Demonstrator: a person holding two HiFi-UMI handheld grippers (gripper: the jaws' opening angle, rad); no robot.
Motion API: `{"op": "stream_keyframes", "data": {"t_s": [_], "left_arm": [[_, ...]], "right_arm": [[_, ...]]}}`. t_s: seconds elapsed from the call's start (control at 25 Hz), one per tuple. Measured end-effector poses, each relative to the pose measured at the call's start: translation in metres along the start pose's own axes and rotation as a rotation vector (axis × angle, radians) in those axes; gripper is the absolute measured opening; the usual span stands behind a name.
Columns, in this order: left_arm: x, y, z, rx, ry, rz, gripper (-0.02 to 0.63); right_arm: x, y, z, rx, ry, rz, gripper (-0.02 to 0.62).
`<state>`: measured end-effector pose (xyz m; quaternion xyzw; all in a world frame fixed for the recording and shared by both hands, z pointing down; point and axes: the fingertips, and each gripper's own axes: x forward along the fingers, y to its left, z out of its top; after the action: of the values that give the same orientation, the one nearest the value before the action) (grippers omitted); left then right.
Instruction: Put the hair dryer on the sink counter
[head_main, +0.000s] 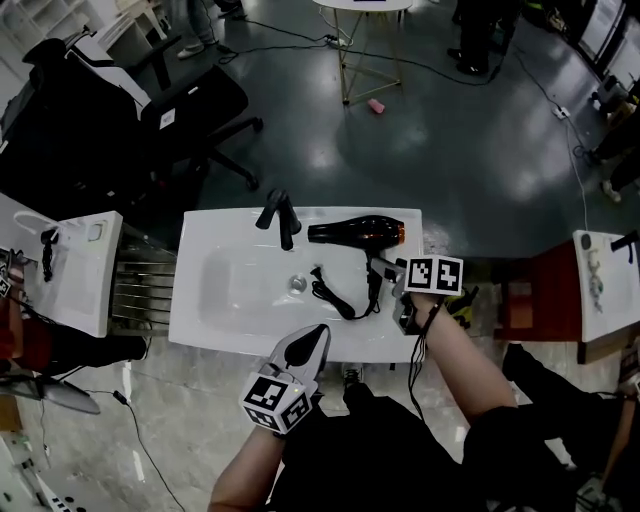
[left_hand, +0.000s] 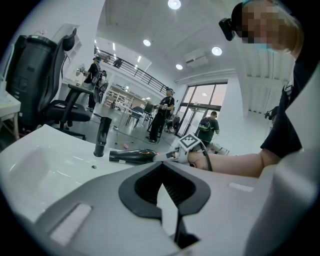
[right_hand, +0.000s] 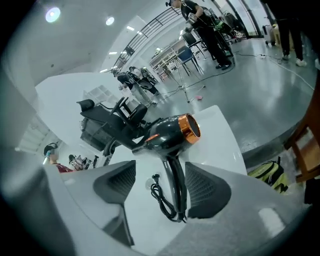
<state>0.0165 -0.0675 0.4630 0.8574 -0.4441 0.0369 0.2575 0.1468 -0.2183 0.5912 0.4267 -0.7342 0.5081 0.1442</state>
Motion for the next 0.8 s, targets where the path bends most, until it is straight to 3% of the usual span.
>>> {"op": "stream_keyframes", "data": {"t_s": [0.2,0.28,0.32,0.4,0.56,0.68,0.8], "left_arm": [[-0.013,0.002,0.01,0.003,-0.036,0.034,0.003],[-0.018,0.002,0.013,0.008,-0.045,0.043,0.003],[-0.021,0.002,0.014,0.01,-0.049,0.047,0.003],[-0.027,0.003,0.016,0.015,-0.056,0.056,0.003],[-0.044,0.004,0.016,0.02,-0.063,0.062,0.003],[-0.062,0.002,0.018,0.03,-0.068,0.056,0.003],[-0.084,-0.001,0.019,0.039,-0.074,0.049,0.003]], "right_arm": [[-0.03,0.043,0.001,-0.134,-0.049,0.103,0.307],[-0.042,0.063,0.003,-0.198,-0.093,0.139,0.253],[-0.049,0.073,0.005,-0.234,-0.125,0.147,0.212],[-0.061,0.091,0.008,-0.31,-0.184,0.154,0.006],[-0.086,0.137,0.001,-0.462,-0.271,0.205,0.002],[-0.107,0.176,-0.014,-0.512,-0.332,0.298,0.002],[-0.121,0.201,-0.036,-0.541,-0.354,0.323,0.002]]}}
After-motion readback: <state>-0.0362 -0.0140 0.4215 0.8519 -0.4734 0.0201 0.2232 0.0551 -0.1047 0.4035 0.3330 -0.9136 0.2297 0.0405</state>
